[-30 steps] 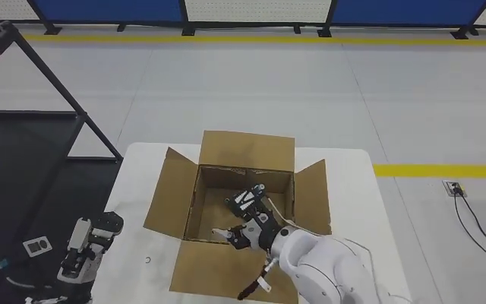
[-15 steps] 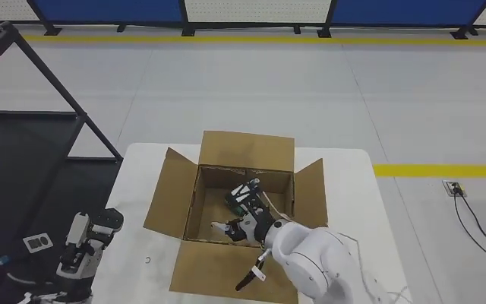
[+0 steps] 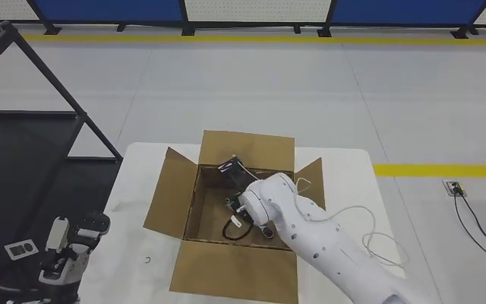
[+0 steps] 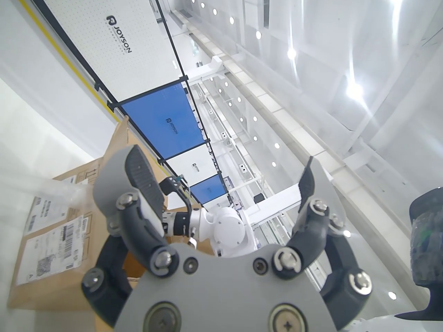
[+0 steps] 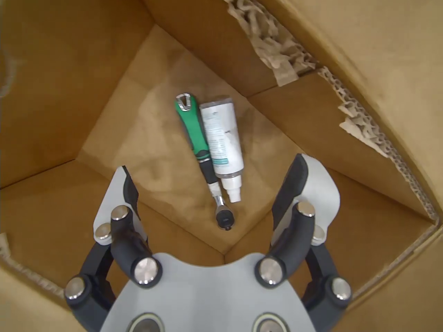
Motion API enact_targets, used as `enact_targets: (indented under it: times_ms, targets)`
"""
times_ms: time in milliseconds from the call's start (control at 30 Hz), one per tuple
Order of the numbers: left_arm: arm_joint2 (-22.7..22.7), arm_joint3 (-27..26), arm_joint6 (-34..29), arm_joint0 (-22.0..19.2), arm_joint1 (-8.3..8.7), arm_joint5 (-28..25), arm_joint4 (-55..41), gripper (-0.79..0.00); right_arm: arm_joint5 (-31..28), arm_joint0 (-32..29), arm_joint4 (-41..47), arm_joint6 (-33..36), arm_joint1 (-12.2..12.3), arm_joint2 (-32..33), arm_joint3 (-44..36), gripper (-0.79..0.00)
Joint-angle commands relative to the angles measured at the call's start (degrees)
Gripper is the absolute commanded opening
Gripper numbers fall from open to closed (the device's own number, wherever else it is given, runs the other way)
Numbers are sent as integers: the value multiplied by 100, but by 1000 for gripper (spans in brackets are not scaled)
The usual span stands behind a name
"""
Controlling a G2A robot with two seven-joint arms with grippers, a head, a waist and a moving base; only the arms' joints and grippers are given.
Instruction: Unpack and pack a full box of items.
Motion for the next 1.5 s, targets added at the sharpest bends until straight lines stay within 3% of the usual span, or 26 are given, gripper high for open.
enact_targets:
  times_ms: [0,33,100,167,200,500,533,600,633,1167,1300,1467]
  targets:
    - [-5,-11,-2,8,-2,-8,-3,0,-112,176,123,94,-117,-122,453,0]
    - [-8,-16,-2,11,-3,-6,-4,0,-147,257,177,122,-179,-175,657,0]
    - [-13,-22,-9,13,-6,-17,-19,0,-251,367,312,78,-290,-241,993,-249]
    - [-17,-22,-7,15,-8,-18,-34,0,-281,456,377,19,-384,-289,1295,-292]
    - [-15,-19,-14,16,-9,-11,-43,0,-284,484,397,-37,-428,-313,1414,-382]
    - [7,-49,-41,-44,-13,50,-3,0,-752,623,408,-383,-746,-535,2276,-456]
    - [11,-49,-39,-47,-14,53,1,0,-873,631,416,-430,-773,-550,2331,-453]
    - [21,-39,-24,-51,-17,59,19,0,-1029,655,428,-566,-815,-547,2453,-366]
    - [27,-38,-12,-53,-19,66,34,0,-1057,670,416,-625,-834,-544,2502,0]
    - [138,-144,182,-6,-51,61,363,0,-1114,654,389,-858,-863,-514,2523,0]
    - [169,-169,222,5,-57,35,498,0,-1297,583,195,-1014,-840,-499,2514,0]
    - [212,-164,244,32,-66,16,534,0,-2099,646,348,-1124,-786,-306,2775,0]
